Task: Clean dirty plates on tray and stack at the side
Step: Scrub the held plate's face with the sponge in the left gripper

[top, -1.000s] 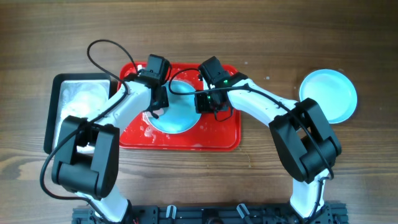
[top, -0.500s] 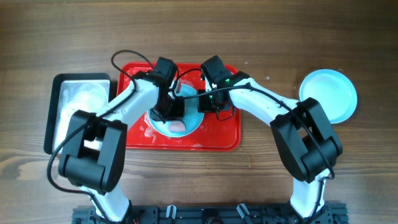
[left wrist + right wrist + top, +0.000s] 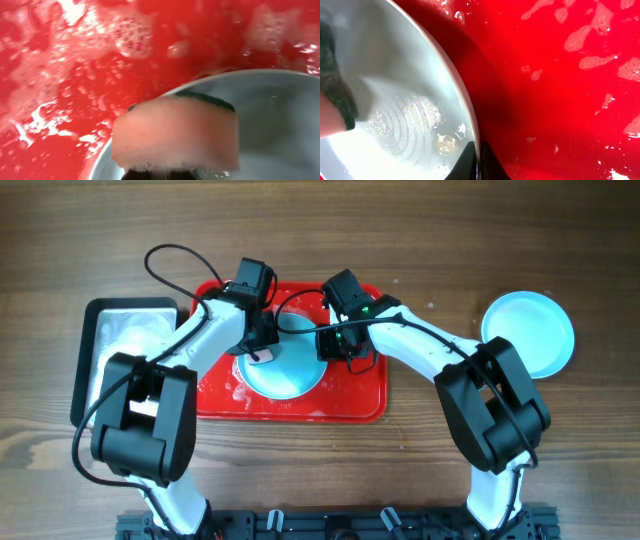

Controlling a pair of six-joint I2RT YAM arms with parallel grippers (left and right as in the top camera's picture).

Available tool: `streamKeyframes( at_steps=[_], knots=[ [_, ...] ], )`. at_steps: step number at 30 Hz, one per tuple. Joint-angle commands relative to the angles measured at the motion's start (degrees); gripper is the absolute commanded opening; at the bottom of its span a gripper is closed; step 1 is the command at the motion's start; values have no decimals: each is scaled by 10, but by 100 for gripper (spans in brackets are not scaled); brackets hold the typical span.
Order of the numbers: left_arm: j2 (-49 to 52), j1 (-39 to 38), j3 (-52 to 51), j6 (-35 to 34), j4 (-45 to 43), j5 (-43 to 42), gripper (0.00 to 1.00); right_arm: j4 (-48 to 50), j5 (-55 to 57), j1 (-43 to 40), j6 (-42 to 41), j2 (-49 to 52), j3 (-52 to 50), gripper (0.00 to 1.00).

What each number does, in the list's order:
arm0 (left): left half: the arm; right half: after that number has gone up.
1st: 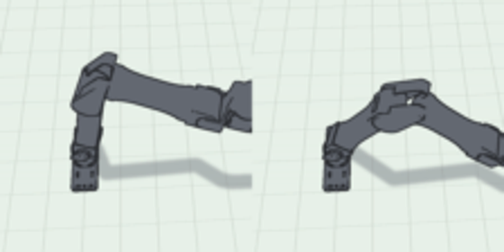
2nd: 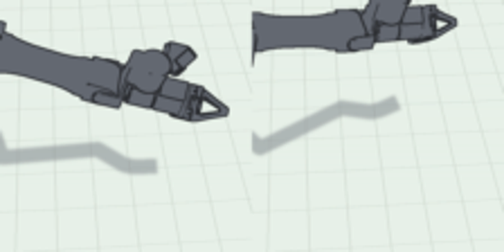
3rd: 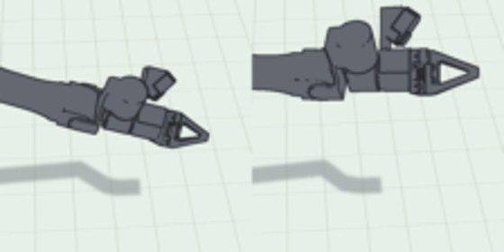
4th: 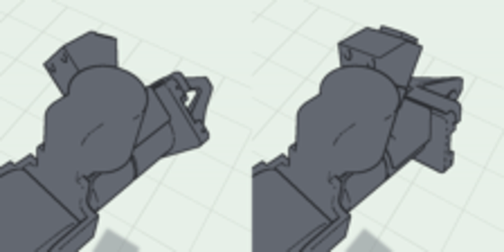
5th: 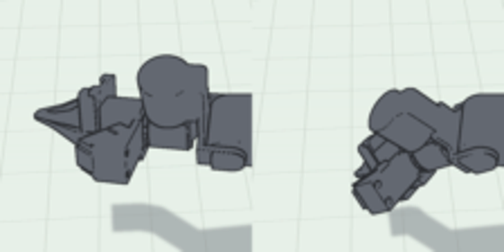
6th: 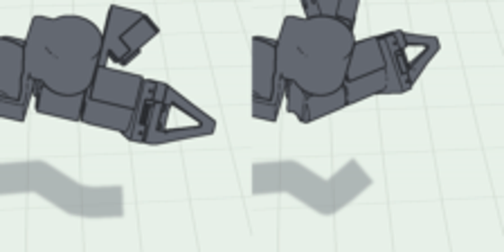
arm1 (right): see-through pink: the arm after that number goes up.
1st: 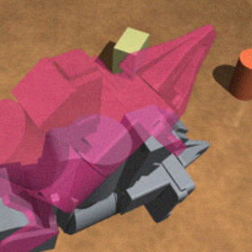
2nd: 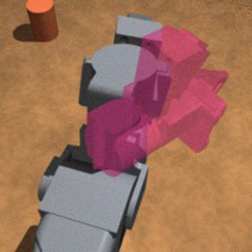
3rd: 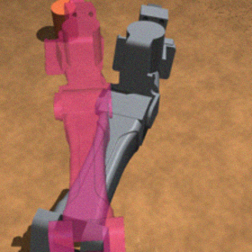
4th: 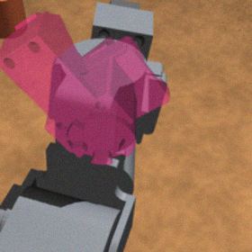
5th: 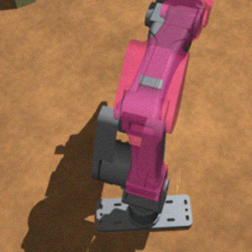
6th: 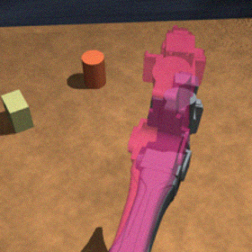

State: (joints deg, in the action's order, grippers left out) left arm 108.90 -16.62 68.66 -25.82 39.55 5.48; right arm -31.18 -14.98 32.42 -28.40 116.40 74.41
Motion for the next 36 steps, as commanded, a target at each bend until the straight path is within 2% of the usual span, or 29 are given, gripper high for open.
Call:
streamKeyframes(
  at_steps=[1, 3, 6, 9, 11, 12, 15, 18, 19, 22, 25, 27, 30, 31, 33, 36],
  knots=[
    [16, 11, -1, -49, 72, 87, 4, -12, 33, -1, 9, 27, -10, 4],
    [16, 9, -1, -27, 120, 42, 4, -12, 33, -1, 9, 26, -10, 4],
    [16, 9, -1, 37, 157, -72, 4, -10, 33, -1, 8, 26, -10, 4],
    [16, 9, -1, 86, 117, -184, 4, -10, 33, -1, 9, 26, -10, 4],
    [16, 3, -1, 104, 51, -290, 4, -12, 33, -1, 8, 27, -10, 4],
    [16, -1, -1, 105, 28, -310, 4, -12, 33, -1, 8, 27, -10, 4],
    [16, -14, -1, 98, -45, -287, 4, -12, 33, -1, 8, 27, -10, 4],
    [16, -16, -1, 43, -66, -170, 4, -12, 33, -1, 9, 26, -10, 4],
    [16, -16, -1, 25, -63, -108, 4, -12, 33, -1, 9, 27, -10, 5],
    [16, -16, -1, 13, -24, -9, 4, -11, 33, -1, 9, 26, -10, 4],
    [16, -17, -1, 13, 37, 5, 4, -10, 33, -1, 8, 27, -10, 4],
    [16, -17, -1, 15, 80, -19, 4, -10, 33, -1, 9, 26, -10, 4],
    [16, -17, -1, 79, 117, -146, 4, -10, 33, -1, 8, 27, -10, 4],
    [16, -17, -1, 115, 120, -222, 4, -10, 33, -1, 8, 26, -10, 4],
    [16, -18, -1, 156, 110, -320, 4, -10, 33, -1, 8, 26, -10, 4],
    [16, -23, -1, 164, 49, -342, 4, -11, 33, -1, 9, 27, -10, 4]
  ],
)
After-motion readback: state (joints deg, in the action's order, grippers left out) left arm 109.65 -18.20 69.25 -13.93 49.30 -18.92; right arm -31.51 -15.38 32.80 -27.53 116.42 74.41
